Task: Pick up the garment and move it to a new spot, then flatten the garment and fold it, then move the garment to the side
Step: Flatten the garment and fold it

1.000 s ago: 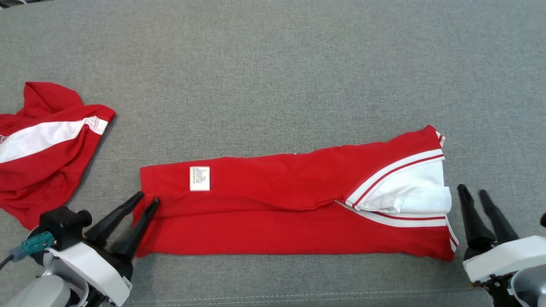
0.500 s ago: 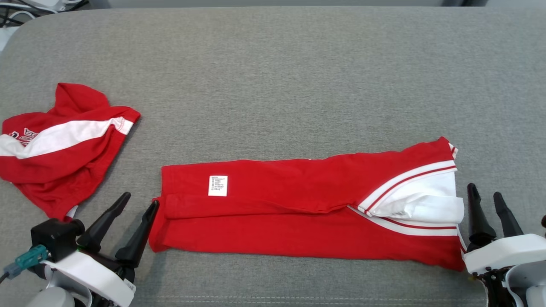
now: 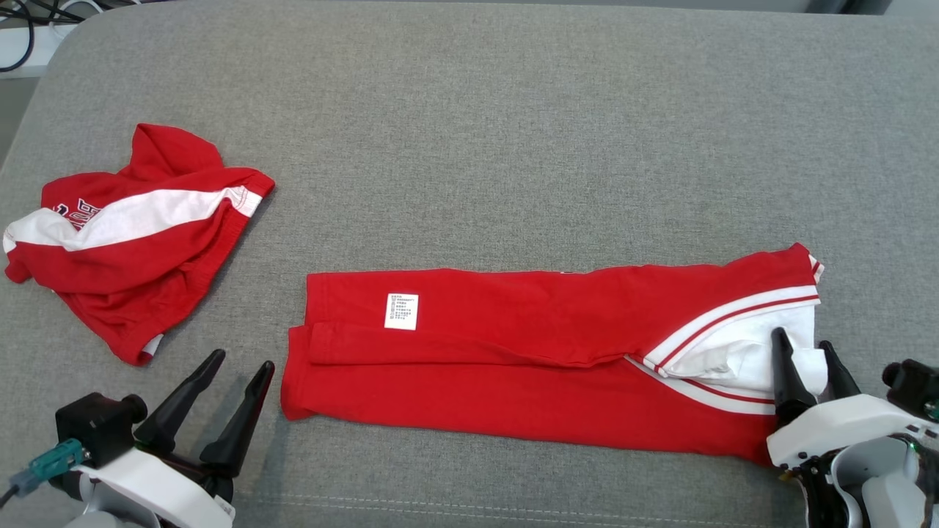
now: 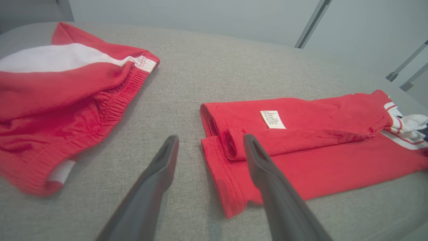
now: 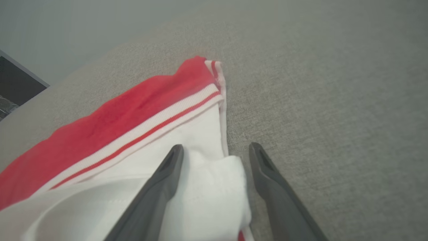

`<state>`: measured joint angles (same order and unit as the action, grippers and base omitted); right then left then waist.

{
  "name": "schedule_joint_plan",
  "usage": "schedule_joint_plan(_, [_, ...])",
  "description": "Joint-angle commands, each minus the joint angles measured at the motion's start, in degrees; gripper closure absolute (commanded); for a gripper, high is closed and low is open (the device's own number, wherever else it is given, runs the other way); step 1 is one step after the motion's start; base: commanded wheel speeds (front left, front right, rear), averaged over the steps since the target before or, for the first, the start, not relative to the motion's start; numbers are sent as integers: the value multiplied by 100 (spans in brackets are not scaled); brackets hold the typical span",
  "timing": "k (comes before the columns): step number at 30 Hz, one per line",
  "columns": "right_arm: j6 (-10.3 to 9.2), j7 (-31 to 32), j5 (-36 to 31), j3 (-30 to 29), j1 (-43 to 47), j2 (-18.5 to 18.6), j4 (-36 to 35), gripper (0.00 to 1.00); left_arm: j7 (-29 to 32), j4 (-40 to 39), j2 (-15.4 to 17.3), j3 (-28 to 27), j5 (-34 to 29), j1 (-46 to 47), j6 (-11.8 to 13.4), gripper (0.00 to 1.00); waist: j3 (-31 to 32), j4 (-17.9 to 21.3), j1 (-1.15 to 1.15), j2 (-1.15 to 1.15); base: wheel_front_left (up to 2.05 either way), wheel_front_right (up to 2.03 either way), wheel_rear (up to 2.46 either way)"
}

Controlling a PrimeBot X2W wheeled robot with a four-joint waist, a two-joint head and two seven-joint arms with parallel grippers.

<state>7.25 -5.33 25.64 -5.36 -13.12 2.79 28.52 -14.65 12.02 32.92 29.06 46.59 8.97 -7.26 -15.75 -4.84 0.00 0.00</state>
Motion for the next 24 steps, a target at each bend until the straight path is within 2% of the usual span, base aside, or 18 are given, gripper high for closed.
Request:
schedule_joint_plan(1, [24, 31, -102, 220, -62, 9, 42, 0, -35, -63, 161, -245, 70, 59, -23, 0, -2, -5, 0, 0, 0, 0, 0])
schedule_joint_plan(4, [24, 84, -121, 378, -158, 9, 259, 0, -35, -60, 134, -235, 87, 56, -23, 0, -11, -22, 0, 0, 0, 0, 0])
schedule_joint_plan(5, [24, 115, -89, 443, -186, 9, 330, 9, -35, -61, 124, -228, 91, 58, -23, 0, -14, -30, 0, 0, 0, 0, 0])
schedule_joint_plan(7, [24, 156, -53, 571, -236, 9, 462, 56, -35, -67, 108, -211, 100, 61, -23, 0, -14, -50, 0, 0, 0, 0, 0])
schedule_joint_plan(8, [24, 154, -19, 613, -258, 9, 517, 72, -35, -66, 99, -208, 112, 64, -23, 0, -12, -60, 0, 0, 0, 0, 0])
schedule_joint_plan(9, [24, 170, -26, 674, -288, 9, 626, 100, -35, -59, 89, -200, 131, 70, -23, 0, 1, -76, 0, 0, 0, 0, 0])
schedule_joint_plan(12, [24, 121, -68, 624, -351, 9, 730, 100, -35, -26, 78, -212, 159, 63, -23, 0, 36, -76, 0, 0, 0, 0, 0])
schedule_joint_plan(18, [24, -124, -752, -300, -607, 9, 472, 100, -35, 10, 45, -253, 157, 0, -23, 0, 80, 17, 0, 0, 0, 0, 0])
schedule_joint_plan(24, [24, 482, -1562, -1368, -766, 9, -399, 100, -35, -31, 21, -219, 150, -13, -23, 0, 81, 23, 0, 0, 0, 0, 0])
